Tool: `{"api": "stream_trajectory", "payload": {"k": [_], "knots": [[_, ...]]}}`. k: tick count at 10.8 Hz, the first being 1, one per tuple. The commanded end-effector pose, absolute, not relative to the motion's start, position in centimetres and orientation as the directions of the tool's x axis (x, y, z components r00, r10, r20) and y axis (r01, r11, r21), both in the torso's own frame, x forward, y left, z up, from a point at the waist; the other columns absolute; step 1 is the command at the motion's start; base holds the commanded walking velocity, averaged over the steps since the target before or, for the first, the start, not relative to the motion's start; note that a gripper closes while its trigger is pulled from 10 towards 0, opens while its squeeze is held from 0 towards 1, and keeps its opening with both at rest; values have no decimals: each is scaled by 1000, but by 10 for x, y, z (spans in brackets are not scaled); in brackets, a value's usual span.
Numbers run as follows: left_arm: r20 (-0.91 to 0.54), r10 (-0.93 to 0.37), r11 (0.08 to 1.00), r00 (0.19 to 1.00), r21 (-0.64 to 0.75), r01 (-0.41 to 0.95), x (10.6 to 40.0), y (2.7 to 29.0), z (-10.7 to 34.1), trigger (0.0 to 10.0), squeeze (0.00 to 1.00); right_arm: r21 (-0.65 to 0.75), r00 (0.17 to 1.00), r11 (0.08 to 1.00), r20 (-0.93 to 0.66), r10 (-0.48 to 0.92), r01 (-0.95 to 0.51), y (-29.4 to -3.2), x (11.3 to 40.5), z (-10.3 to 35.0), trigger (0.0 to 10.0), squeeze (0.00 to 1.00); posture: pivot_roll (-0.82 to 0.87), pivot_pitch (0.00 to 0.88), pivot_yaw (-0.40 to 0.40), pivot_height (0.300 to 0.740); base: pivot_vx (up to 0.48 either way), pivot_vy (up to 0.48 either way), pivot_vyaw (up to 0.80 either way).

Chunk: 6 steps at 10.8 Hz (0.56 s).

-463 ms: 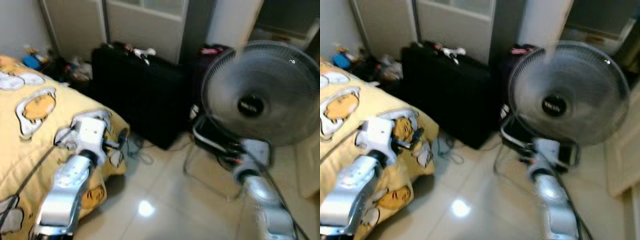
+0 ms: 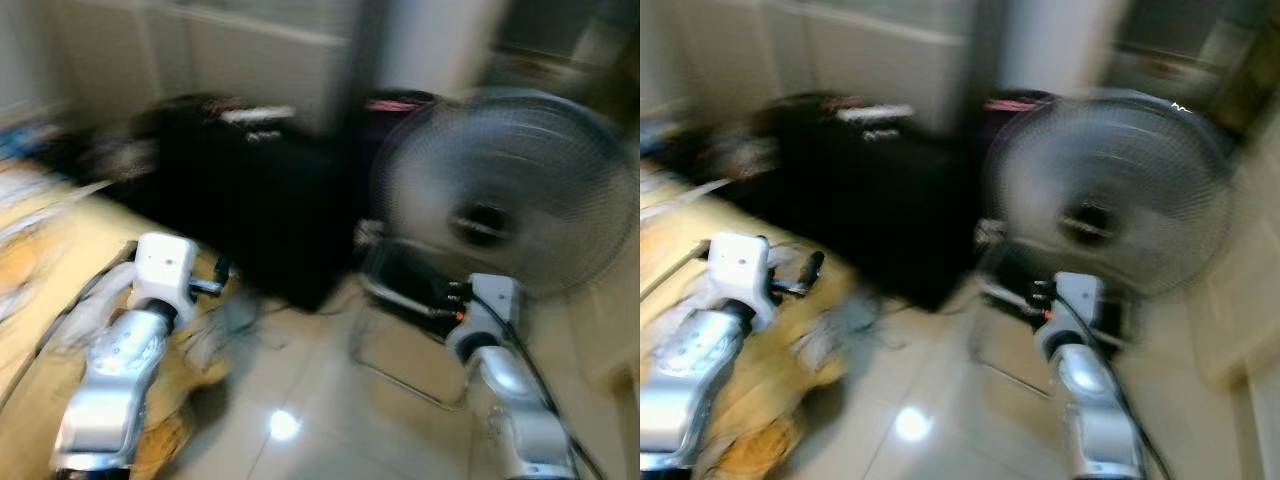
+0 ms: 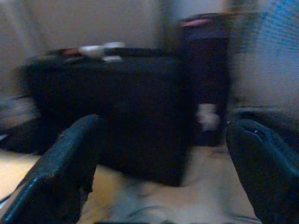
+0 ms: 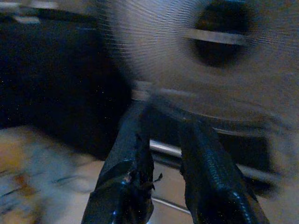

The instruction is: Clean up the room

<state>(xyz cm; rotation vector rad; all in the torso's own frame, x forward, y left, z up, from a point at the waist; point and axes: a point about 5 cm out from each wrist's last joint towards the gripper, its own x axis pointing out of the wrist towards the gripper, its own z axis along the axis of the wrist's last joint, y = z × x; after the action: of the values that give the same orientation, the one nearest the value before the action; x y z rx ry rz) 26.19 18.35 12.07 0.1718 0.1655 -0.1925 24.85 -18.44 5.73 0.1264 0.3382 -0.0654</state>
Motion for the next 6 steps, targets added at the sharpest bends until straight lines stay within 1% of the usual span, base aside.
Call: {"api": "stream_trajectory", "payload": {"k": [1, 2, 6], "knots": [[-190, -156, 968, 969, 167, 189, 261, 190, 120, 10000, 0, 114, 948, 990, -316, -41, 81, -183, 252, 63, 10000, 0, 94, 0, -38, 740, 461, 0, -756], [-193, -154, 968, 969, 166, 187, 260, 191, 118, 10000, 0, 108, 948, 991, -317, -41, 79, -184, 251, 63, 10000, 0, 88, 0, -37, 740, 461, 0, -756], [-211, -122, 970, 970, 182, 162, 250, 203, 114, 10000, 0, 81, 946, 995, -322, -37, 66, -186, 244, 62, 10000, 0, 75, 0, -48, 740, 461, 0, 0]]}}
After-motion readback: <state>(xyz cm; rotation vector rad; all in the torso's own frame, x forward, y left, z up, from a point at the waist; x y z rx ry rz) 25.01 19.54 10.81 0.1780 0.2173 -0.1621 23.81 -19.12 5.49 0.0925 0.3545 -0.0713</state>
